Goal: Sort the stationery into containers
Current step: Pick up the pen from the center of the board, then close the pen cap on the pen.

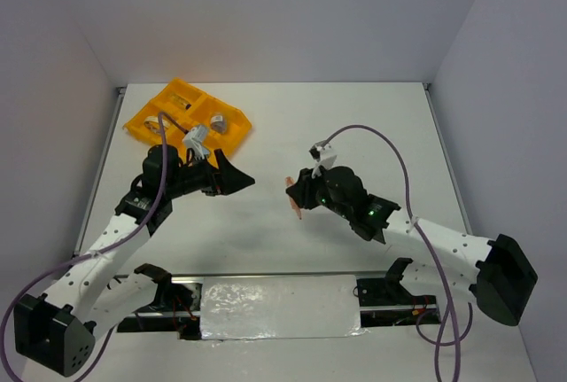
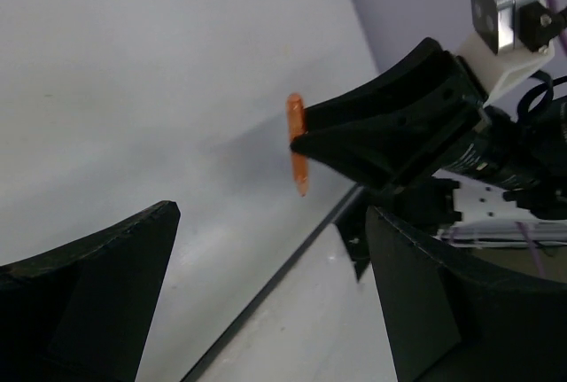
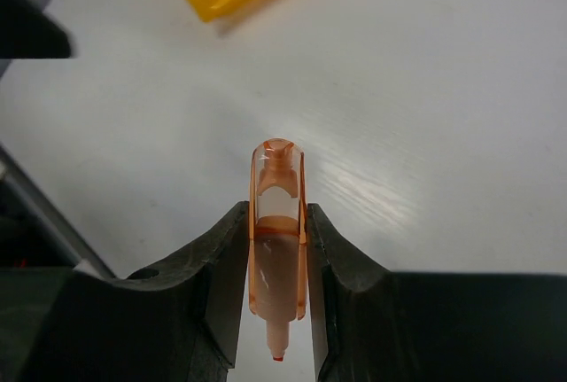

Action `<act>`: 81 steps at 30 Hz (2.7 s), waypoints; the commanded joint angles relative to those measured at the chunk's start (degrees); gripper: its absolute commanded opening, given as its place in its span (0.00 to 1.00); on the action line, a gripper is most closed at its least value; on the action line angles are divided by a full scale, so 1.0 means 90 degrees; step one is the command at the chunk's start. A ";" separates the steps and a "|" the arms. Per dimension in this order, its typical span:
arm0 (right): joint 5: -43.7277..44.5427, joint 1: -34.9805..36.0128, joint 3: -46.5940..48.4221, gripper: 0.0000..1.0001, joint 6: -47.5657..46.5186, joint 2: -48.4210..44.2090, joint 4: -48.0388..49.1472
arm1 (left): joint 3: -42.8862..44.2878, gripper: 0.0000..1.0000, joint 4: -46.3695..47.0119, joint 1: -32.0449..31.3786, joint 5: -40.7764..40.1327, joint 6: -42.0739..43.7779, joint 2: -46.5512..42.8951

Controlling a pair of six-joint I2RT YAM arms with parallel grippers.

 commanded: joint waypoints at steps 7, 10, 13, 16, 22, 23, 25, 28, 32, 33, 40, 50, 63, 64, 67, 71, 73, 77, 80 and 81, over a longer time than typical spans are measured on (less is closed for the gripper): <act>0.0319 0.1367 0.0831 0.15 -0.1053 -0.0275 0.0402 | 0.0301 0.99 0.1745 -0.0988 -0.0027 -0.1326 0.0046; 0.0426 0.1631 0.1026 0.15 -0.1161 -0.0207 0.0383 | 0.0399 0.97 0.1414 -0.1223 -0.0378 -0.1160 0.0154; 0.0612 0.1797 0.1251 0.15 -0.1248 -0.0061 0.0314 | 0.0370 0.93 0.1237 -0.1418 -0.0662 -0.1091 0.0271; 0.0622 0.1905 0.1388 0.15 -0.1327 0.0037 0.0343 | 0.0389 0.89 0.1024 -0.1565 -0.0935 -0.1023 0.0388; 0.0710 0.2022 0.1496 0.15 -0.1366 0.0008 0.0392 | 0.0448 0.67 0.1002 -0.1585 -0.0965 -0.0974 0.0476; 0.0710 0.2023 0.1515 0.15 -0.1376 0.0008 0.0392 | 0.0448 0.64 0.1022 -0.1594 -0.0936 -0.0983 0.0486; 0.0700 0.2032 0.1554 0.15 -0.1405 0.0028 0.0373 | 0.0438 0.45 0.1071 -0.1594 -0.0868 -0.1003 0.0506; 0.0622 0.2042 0.1613 0.15 -0.1424 0.0067 0.0353 | 0.0419 0.20 0.1159 -0.1604 -0.0809 -0.1032 0.0545; 0.0593 0.2062 0.1603 0.15 -0.1376 0.0067 0.0411 | 0.0468 0.00 0.1169 -0.1614 -0.0682 -0.1052 0.0681; 0.0583 0.2062 0.1584 0.16 -0.1337 0.0048 0.0441 | 0.0477 0.00 0.1149 -0.1604 -0.0672 -0.1023 0.0691; -0.0193 0.1527 0.0853 0.74 -0.0479 -0.1015 0.0500 | 0.0508 0.00 0.1467 -0.1594 -0.0322 -0.0213 0.0302; -0.2648 0.0763 0.1056 0.62 -0.0067 -0.1662 -0.0096 | -0.0431 0.00 0.4458 -0.1604 0.1837 -0.0485 -0.0510; -0.3938 0.0782 0.0695 0.47 0.0069 -0.1564 0.0782 | -0.0304 0.00 0.4596 -0.1604 0.1818 -0.0573 -0.0246; -0.3919 0.0773 0.0666 0.43 0.0079 -0.1535 0.0831 | -0.0304 0.00 0.4722 -0.1604 0.1818 -0.0660 -0.0217; -0.3870 0.0782 0.0675 0.35 0.0011 -0.1447 0.0958 | -0.0323 0.00 0.4889 -0.1594 0.1799 -0.0797 -0.0149; -0.3812 0.0782 0.0685 0.34 -0.0038 -0.1417 0.1075 | -0.0362 0.00 0.5045 -0.1604 0.1779 -0.0886 -0.0139; -0.3763 0.0782 0.0666 0.34 -0.0028 -0.1408 0.1144 | -0.0391 0.00 0.5133 -0.1604 0.1808 -0.0934 -0.0139; -0.3753 0.0782 0.0646 0.12 0.0011 -0.1349 0.1271 | -0.0372 0.00 0.4998 -0.1604 0.1682 -0.0867 -0.0177; -0.3743 0.0782 0.0559 0.00 0.0030 -0.1320 0.1261 | -0.0333 0.00 0.4773 -0.1604 0.1448 -0.0701 -0.0295; -0.3762 0.0773 0.0481 0.00 0.0040 -0.1320 0.1280 | -0.0294 0.00 0.4656 -0.1604 0.1399 -0.0623 -0.0334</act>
